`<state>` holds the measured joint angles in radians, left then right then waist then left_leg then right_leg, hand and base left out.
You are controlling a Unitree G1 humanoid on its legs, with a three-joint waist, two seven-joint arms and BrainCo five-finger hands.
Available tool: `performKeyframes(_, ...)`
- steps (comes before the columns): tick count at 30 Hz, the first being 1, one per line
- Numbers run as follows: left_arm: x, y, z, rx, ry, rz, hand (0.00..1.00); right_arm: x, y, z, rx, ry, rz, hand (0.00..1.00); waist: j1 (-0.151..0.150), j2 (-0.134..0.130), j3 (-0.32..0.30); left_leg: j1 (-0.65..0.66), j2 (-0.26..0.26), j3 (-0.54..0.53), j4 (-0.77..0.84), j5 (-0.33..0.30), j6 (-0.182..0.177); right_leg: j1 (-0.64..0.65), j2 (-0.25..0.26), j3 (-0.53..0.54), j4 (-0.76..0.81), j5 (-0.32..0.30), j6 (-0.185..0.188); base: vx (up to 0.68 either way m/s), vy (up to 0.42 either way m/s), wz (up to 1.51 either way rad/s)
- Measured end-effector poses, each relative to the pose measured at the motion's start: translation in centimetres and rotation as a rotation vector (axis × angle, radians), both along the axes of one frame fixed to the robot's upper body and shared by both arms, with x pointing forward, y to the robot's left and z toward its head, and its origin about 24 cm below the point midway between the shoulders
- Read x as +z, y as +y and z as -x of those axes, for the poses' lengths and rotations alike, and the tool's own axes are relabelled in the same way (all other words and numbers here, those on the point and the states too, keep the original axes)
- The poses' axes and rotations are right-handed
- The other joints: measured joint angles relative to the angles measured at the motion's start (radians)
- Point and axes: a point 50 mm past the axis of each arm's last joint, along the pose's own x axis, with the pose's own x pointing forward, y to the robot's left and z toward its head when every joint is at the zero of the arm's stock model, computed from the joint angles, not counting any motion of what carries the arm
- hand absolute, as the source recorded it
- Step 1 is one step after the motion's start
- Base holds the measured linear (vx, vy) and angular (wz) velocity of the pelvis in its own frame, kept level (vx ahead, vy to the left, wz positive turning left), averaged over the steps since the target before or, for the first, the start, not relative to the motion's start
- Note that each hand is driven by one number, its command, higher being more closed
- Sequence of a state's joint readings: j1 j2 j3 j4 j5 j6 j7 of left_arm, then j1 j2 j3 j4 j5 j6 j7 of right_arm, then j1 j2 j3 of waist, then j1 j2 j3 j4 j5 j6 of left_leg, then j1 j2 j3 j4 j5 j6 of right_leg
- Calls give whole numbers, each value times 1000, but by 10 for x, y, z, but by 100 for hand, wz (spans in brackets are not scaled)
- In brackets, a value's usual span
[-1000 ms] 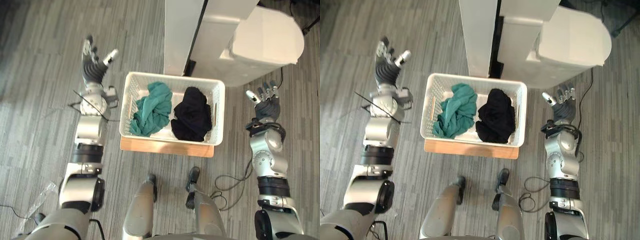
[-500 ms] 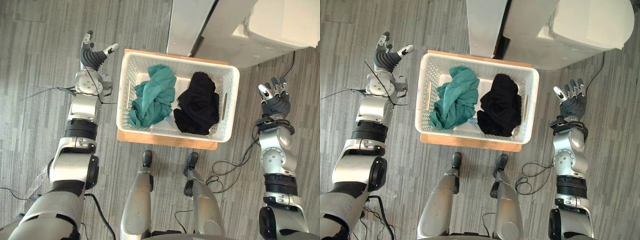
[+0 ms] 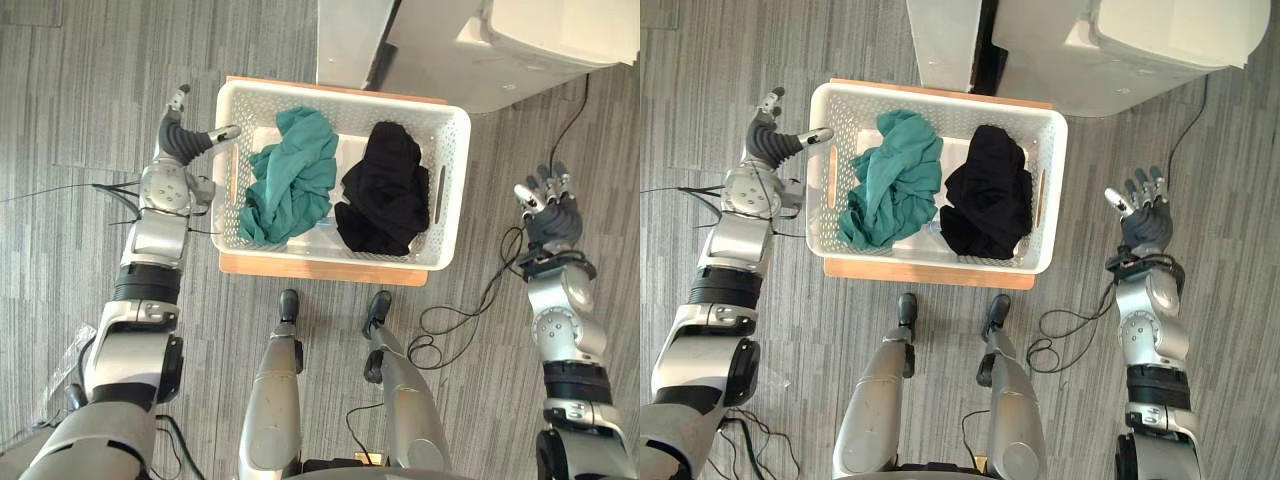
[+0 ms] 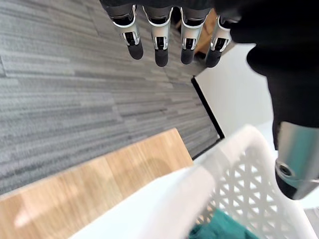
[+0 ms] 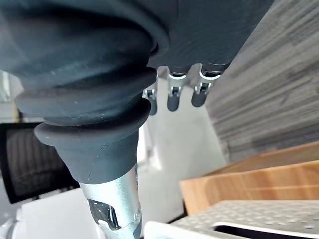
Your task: Pick up the laundry basket with both hands and put the clothes into the washing machine.
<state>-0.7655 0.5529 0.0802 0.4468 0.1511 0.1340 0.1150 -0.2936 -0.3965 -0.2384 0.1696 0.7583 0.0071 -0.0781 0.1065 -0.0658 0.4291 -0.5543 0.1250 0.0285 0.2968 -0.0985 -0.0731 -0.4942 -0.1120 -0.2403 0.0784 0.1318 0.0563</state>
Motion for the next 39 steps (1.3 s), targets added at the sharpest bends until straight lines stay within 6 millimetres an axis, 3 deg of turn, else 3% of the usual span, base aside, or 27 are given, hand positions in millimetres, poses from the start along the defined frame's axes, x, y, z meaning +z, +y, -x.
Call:
performKeyframes(2, -5, 12, 11, 50, -16, 1, 0, -8, 0, 4, 13, 19, 3, 0, 16, 0, 0, -3, 5, 2, 1, 1, -3, 1, 6, 2, -12, 0, 0, -39, -54, -4)
performKeyframes(6, -16, 29, 31, 107, -29, 15, 0, -17, 2, 8, 24, 35, -22, 0, 19, 0, 0, -18, 10, -7, 2, 11, -17, 3, 16, 0, -31, 0, 0, -34, -42, 4)
performKeyframes(11, -28, 32, 39, 103, 6, 4, 0, -23, 2, 11, 19, 51, -38, 0, 21, 0, 0, -37, 16, -33, 18, 15, -22, 11, 28, -8, -49, 7, -10, -32, -21, 9)
performKeyframes(25, -17, 25, 42, -241, 99, -8, 0, -33, 1, 8, 56, 106, -36, 0, 46, -4, -2, -77, 47, -79, 20, 28, -42, 13, 68, -31, -79, 22, -18, -13, -15, 6)
performKeyframes(39, -26, 18, 40, -359, 215, -78, 0, -45, 7, 4, 128, 162, -20, 0, 40, -28, -19, -106, 66, -80, 16, 45, -59, -18, 85, -17, -80, 34, -17, -5, -2, -2)
